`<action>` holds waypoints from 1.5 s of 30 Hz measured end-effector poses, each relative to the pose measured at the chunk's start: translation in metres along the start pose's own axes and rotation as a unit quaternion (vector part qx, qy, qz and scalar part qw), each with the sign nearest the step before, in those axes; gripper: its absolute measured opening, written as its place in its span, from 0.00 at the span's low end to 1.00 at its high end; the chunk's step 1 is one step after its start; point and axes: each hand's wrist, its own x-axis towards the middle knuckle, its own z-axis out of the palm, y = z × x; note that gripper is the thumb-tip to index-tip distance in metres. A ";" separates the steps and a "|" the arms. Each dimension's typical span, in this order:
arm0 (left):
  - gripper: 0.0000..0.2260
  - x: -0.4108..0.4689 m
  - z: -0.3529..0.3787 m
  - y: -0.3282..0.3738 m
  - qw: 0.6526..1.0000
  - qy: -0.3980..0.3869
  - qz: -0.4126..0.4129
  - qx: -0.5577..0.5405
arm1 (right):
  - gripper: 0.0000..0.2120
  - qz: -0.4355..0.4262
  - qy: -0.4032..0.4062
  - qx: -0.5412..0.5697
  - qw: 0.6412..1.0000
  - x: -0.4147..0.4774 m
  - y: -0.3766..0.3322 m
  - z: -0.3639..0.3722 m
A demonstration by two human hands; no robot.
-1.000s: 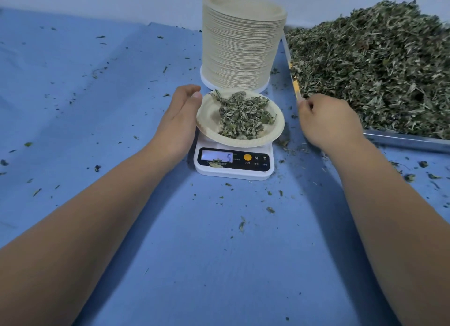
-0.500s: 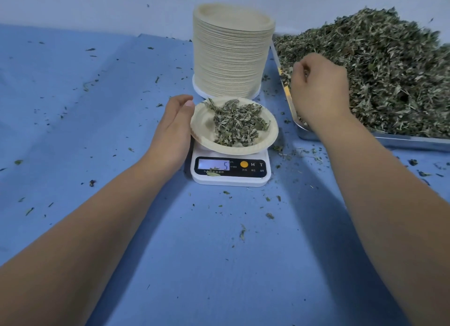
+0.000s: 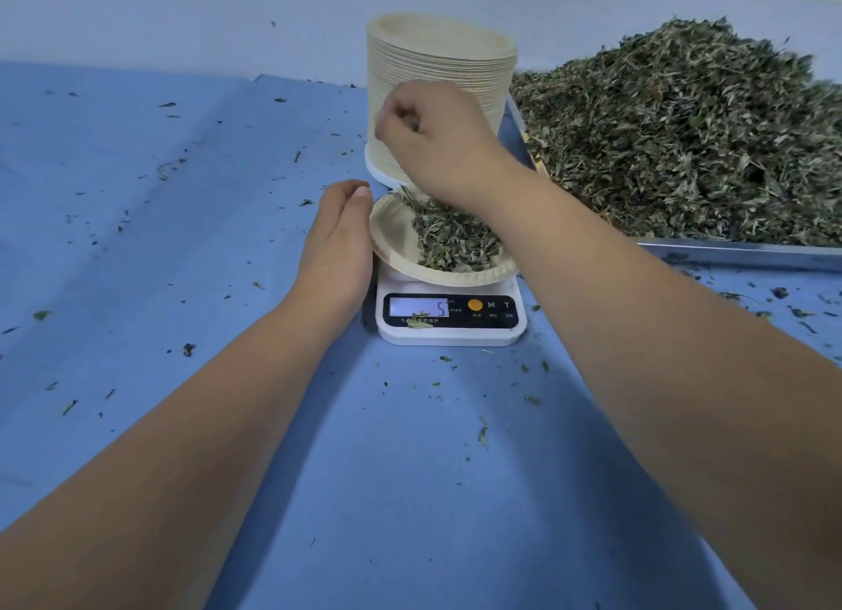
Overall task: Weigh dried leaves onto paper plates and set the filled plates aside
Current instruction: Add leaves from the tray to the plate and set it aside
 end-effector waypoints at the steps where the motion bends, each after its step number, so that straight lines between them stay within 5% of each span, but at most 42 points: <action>1: 0.11 0.001 0.000 0.000 1.000 0.001 -0.007 -0.009 | 0.10 -0.004 -0.022 -0.002 1.000 0.003 0.001 0.004; 6: 0.12 0.000 -0.001 0.004 0.999 -0.008 -0.013 -0.031 | 0.09 -0.027 -0.131 -0.031 0.990 0.003 0.002 0.005; 12: 0.13 -0.004 0.000 0.006 0.999 -0.003 -0.002 -0.040 | 0.09 0.002 -0.214 0.057 0.975 -0.025 -0.006 -0.013; 19: 0.13 -0.005 -0.001 0.007 0.999 -0.014 -0.005 -0.043 | 0.11 0.030 -0.089 0.183 0.979 -0.050 -0.007 -0.036; 23: 0.14 -0.004 -0.001 0.008 0.999 -0.023 0.006 -0.043 | 0.11 0.003 -0.026 0.026 0.999 -0.072 0.001 -0.040; 29: 0.17 -0.007 -0.002 0.006 0.997 -0.059 0.048 -0.031 | 0.11 0.068 0.125 -0.029 0.989 -0.104 0.035 -0.042; 45: 0.10 -0.015 -0.005 0.014 0.996 -0.040 0.044 -0.066 | 0.10 0.118 0.113 -0.086 0.983 -0.107 0.061 -0.043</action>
